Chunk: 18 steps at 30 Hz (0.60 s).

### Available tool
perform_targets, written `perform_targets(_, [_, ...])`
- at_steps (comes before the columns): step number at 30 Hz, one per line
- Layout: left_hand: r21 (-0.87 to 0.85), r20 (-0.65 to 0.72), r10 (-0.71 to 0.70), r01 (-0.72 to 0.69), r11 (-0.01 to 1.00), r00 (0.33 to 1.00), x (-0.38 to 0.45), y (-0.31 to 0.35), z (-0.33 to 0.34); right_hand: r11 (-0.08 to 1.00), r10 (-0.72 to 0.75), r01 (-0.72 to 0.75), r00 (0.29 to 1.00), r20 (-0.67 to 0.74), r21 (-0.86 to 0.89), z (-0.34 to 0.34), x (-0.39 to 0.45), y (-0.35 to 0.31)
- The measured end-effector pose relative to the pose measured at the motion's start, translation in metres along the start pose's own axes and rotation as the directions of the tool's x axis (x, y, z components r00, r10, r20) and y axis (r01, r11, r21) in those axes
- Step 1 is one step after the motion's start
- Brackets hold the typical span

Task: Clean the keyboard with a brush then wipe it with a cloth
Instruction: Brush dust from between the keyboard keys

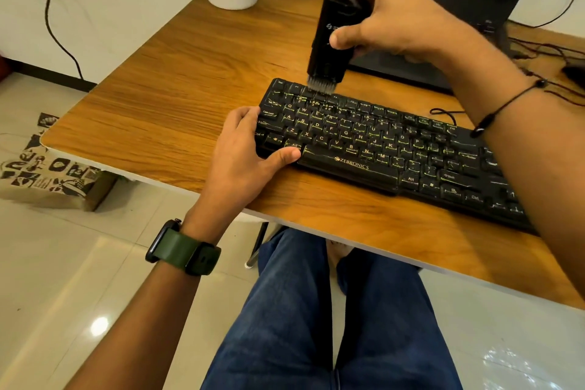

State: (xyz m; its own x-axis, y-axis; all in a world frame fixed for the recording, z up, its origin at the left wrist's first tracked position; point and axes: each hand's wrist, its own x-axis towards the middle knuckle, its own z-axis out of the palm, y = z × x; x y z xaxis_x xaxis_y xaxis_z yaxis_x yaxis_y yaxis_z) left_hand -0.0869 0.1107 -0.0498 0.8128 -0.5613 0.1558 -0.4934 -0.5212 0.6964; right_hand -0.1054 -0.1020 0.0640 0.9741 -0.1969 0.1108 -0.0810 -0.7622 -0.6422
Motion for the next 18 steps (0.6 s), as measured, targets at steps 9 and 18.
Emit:
perform_targets(9, [-0.017,0.003,-0.002,0.003,1.000,1.000,0.000,0.001,-0.001,0.997,0.077,-0.075,0.996,0.045,-0.027,-0.012,-0.019,0.016])
perform_targets(18, [-0.021,0.008,-0.020,0.020,1.000,1.000,0.000,0.003,-0.002,0.990,-0.024,0.022,1.000,-0.010,-0.136,0.001,-0.009,-0.005])
